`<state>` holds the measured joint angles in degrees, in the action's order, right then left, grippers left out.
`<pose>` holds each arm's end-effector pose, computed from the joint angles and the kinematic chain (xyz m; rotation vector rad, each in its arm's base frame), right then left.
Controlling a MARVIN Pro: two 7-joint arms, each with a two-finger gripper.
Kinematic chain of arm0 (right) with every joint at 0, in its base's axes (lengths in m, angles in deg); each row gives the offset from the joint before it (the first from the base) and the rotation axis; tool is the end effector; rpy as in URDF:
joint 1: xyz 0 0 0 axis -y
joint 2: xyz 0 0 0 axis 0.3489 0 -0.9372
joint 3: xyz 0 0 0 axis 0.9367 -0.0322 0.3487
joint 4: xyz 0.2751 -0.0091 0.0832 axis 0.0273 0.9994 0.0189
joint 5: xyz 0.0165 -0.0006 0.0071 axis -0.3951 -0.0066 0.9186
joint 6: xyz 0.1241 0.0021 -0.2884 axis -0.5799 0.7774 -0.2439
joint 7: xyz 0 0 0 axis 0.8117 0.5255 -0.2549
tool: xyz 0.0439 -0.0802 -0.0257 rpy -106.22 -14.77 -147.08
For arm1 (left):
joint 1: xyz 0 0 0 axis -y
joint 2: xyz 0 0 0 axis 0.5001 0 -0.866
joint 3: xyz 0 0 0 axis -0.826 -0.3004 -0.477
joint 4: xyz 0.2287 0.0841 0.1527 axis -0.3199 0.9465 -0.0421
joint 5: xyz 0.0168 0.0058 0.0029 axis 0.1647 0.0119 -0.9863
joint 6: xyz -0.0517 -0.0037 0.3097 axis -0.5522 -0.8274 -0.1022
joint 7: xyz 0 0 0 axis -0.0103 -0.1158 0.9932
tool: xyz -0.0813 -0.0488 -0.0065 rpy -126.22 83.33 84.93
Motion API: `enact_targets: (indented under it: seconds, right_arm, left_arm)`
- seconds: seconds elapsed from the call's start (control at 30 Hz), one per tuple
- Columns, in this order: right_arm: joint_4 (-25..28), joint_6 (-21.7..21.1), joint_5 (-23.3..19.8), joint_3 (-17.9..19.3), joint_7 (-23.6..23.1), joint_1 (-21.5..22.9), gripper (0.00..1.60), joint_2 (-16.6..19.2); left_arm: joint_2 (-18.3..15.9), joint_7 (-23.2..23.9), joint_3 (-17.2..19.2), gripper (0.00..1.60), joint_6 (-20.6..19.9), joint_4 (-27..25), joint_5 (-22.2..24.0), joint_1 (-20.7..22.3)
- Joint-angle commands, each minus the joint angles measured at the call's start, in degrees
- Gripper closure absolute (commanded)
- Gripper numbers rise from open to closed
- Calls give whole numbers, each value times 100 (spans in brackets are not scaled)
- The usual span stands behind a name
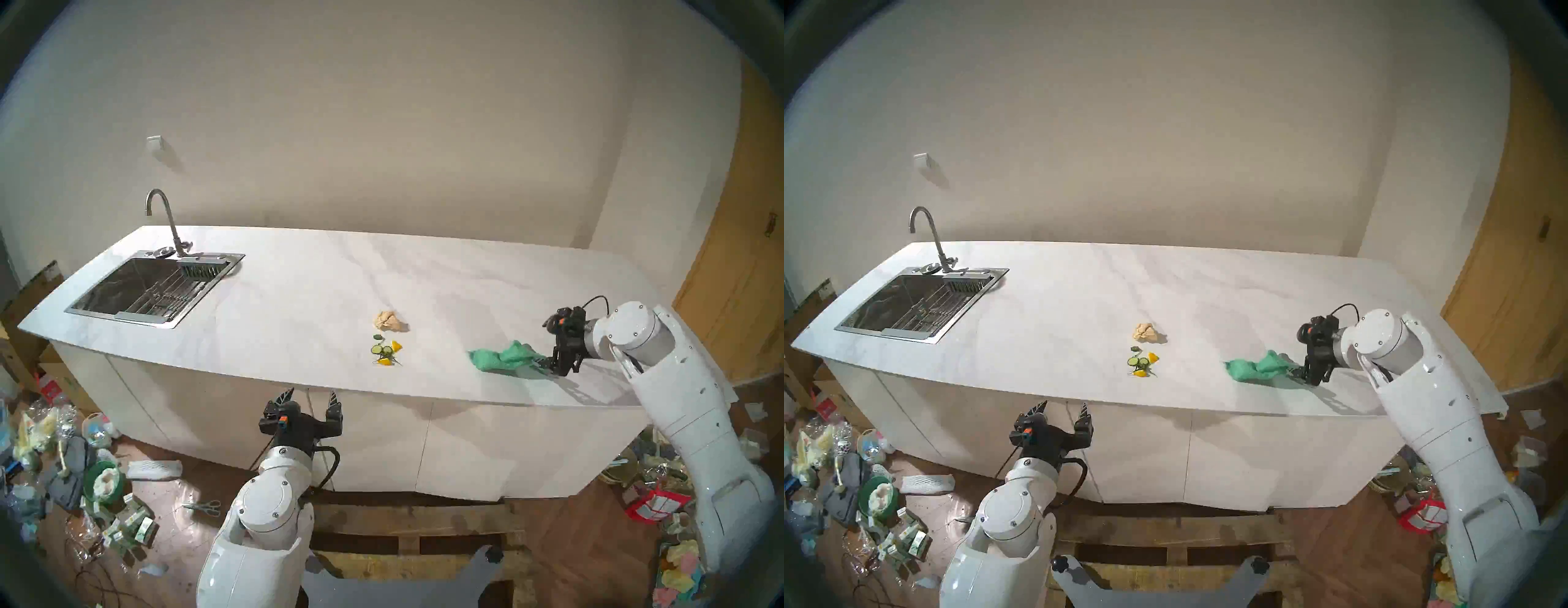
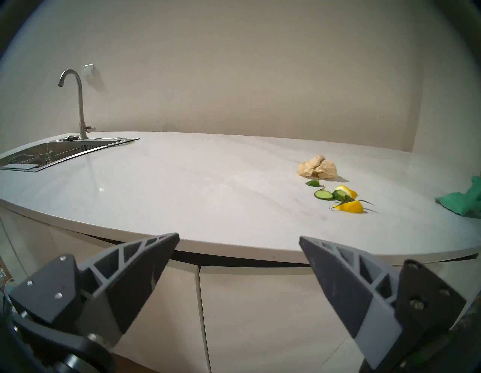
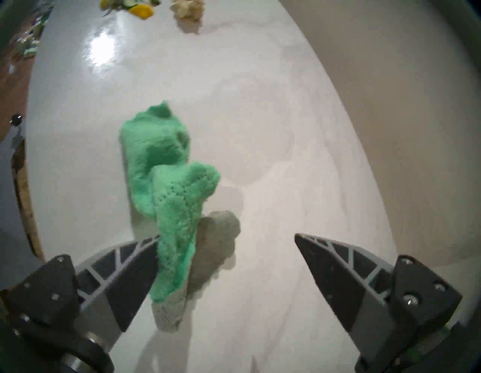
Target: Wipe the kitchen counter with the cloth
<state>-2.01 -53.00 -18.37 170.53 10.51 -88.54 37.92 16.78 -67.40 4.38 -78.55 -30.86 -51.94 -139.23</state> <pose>0.4816 -0.1544 -0.2045 2.1665 1.4224 1.1895 0.3252 -0.0128 -0.3484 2.3437 0.0170 2.0740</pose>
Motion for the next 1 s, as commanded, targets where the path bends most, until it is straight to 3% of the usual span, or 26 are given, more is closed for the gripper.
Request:
enact_targets:
  seconds: [0.0,0.03,0.07,0.1,0.13,0.27,0.3,0.67,0.77,0.97]
  right_arm:
    - [41,-230,-309,-35,-537,417,0,-145]
    - [92,-273,-354,-159,-858,438,0,26]
    - [92,-273,-354,-159,-858,438,0,26]
    - [179,-325,-601,-364,-527,369,0,224]
    - [187,-348,-713,-368,-651,330,0,256]
    - [72,-680,-1191,-141,-1026,526,0,142]
    - [-51,-864,-1369,-47,-1341,729,0,88]
    - [-125,-1621,-1489,-116,-2446,1275,0,108]
    - [-229,-1929,-1583,58,-2385,1430,0,-202]
    - [-696,-2527,-1679,185,-1693,1761,0,-727]
  left_arm:
    - [-9,24,-9,0,32,-170,5,23]
    - [-9,23,-9,0,33,-168,5,24]
    - [-9,23,-9,0,33,-168,5,24]
    - [-8,22,-9,0,35,-163,5,27]
    - [-7,18,-9,0,37,-152,3,33]
    - [-5,15,-9,0,38,-141,2,39]
    - [-4,14,-9,0,38,-134,1,42]
    - [-3,11,-9,0,39,-123,1,48]
    - [-3,10,-10,0,39,-121,0,50]
    - [-4,11,-10,0,40,-129,1,46]
